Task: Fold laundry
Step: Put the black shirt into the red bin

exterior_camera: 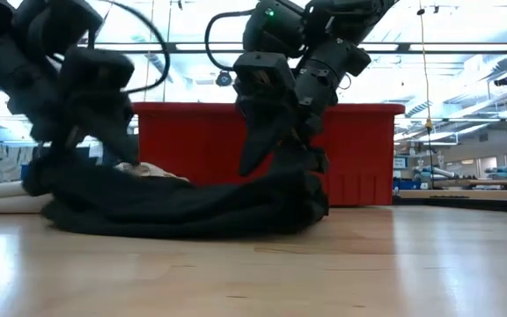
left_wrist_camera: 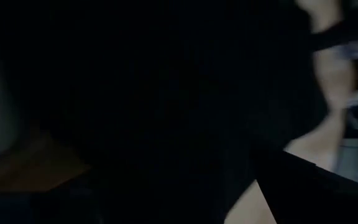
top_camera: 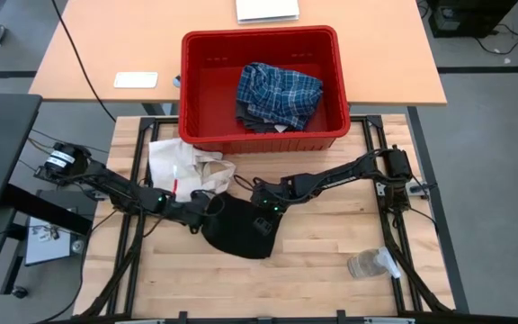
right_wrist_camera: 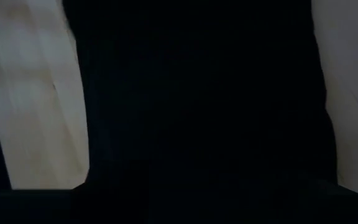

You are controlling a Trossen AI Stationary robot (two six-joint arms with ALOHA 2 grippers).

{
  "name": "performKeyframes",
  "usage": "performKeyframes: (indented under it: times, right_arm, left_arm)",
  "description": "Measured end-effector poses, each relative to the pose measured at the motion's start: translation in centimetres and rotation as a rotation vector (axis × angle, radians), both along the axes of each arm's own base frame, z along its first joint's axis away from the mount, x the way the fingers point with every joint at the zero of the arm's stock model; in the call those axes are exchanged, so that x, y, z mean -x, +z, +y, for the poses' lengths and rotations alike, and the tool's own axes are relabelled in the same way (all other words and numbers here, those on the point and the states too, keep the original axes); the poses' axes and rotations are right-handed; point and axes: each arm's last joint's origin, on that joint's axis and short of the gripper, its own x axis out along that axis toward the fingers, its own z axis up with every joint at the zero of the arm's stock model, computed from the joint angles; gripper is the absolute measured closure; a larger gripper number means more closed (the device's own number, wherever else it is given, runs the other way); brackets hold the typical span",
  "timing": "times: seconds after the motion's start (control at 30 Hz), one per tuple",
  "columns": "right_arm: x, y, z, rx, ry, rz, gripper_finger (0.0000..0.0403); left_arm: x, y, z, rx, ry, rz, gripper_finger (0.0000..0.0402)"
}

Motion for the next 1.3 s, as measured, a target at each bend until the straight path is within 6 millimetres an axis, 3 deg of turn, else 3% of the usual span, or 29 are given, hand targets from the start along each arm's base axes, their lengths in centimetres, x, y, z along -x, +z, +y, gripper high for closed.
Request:
performKeyframes:
  times: [0.17, 0.4, 0.7, 0.97, 1.3]
  right_arm:
    - [-0.1, 0.1, 0.0, -0.001, -0.001, -0.011, 0.0177]
    - [-0.4, 0.3, 0.2, -0.001, 0.008, -0.053, 0.0177]
    - [-0.6, 0.5, 0.3, 0.0, 0.021, -0.086, 0.0177]
    - [-0.2, 1.8, -0.2, 0.0, -0.013, -0.09, 0.0185]
    - [0.9, 4.4, -0.4, -0.02, -0.037, -0.101, 0.019]
  left_arm:
    - [-0.8, 1.0, -0.2, 0.013, -0.022, -0.128, 0.0105]
    - [-0.9, 1.1, -0.3, 0.034, -0.007, -0.148, 0.013]
    - [-2.1, 3.9, -0.8, 0.084, -0.06, -0.449, 0.0173]
    - [-1.7, 2.6, -0.7, 0.091, -0.081, -0.305, 0.0187]
    - [-0.6, 4.3, -1.0, 0.225, -0.35, -0.319, 0.0207]
